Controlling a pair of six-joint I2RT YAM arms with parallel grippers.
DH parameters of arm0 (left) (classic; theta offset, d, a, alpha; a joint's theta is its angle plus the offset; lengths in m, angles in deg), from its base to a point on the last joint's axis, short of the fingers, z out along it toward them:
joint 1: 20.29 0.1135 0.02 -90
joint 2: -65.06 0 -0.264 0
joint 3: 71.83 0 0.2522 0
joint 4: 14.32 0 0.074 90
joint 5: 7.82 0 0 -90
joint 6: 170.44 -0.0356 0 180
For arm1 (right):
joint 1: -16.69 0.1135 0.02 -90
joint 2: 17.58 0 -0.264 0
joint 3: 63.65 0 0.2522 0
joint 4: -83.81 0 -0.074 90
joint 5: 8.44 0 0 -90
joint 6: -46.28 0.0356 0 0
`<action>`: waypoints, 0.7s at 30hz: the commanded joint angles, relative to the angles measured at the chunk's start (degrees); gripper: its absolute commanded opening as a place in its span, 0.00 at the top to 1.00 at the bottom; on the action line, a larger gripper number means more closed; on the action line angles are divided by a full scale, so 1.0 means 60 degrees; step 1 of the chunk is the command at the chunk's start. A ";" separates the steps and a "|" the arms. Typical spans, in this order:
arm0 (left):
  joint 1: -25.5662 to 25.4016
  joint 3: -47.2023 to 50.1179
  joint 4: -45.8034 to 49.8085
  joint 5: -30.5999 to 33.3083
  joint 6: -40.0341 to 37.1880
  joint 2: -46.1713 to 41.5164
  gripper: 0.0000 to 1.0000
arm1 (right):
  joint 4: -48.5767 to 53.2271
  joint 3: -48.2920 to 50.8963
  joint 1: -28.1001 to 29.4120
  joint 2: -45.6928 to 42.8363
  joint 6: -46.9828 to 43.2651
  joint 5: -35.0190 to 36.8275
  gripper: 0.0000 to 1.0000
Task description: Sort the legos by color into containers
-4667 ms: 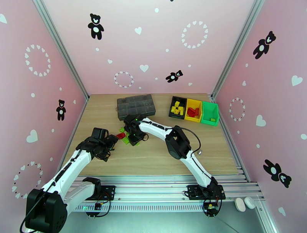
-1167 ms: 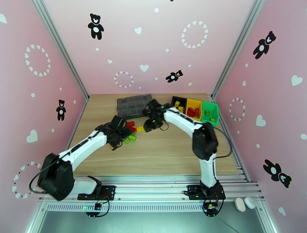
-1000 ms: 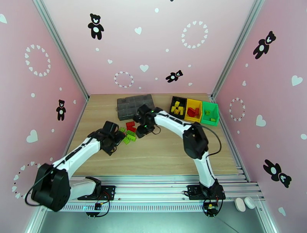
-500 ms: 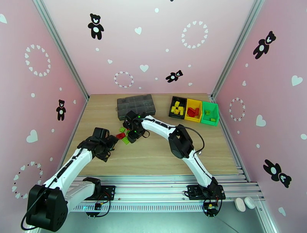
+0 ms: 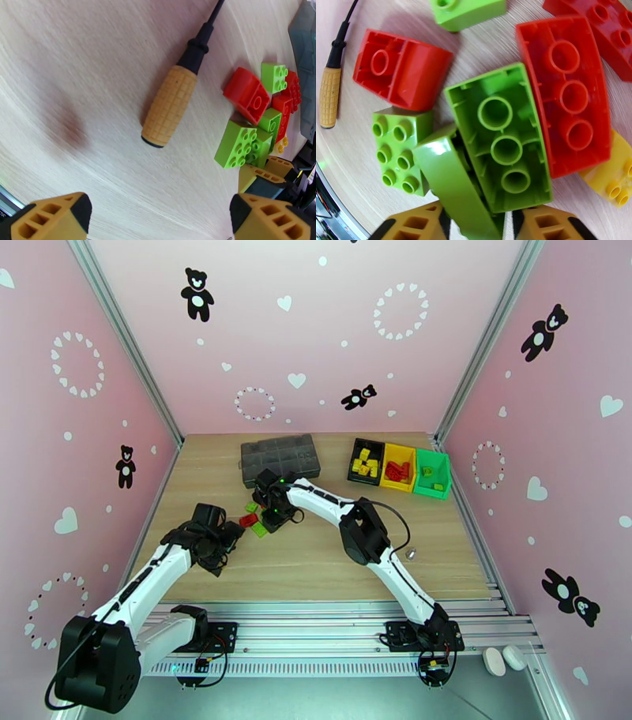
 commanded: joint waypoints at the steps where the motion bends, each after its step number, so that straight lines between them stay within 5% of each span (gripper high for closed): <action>1: 0.0074 -0.0299 0.0117 -0.0130 -0.0227 0.0031 0.02 | 0.0269 -0.0355 0.0093 0.0196 0.0086 0.0098 0.65; 7: 0.0070 -0.0566 -0.0078 -0.0273 -0.0386 0.0301 0.02 | 0.0066 0.0180 0.0171 -0.0581 -0.0027 -0.0251 0.76; 21: -0.0441 -0.2511 -0.1575 -0.1397 -0.0577 0.2425 0.02 | -0.1157 0.3182 -0.0601 -0.3506 0.0446 -0.0629 0.79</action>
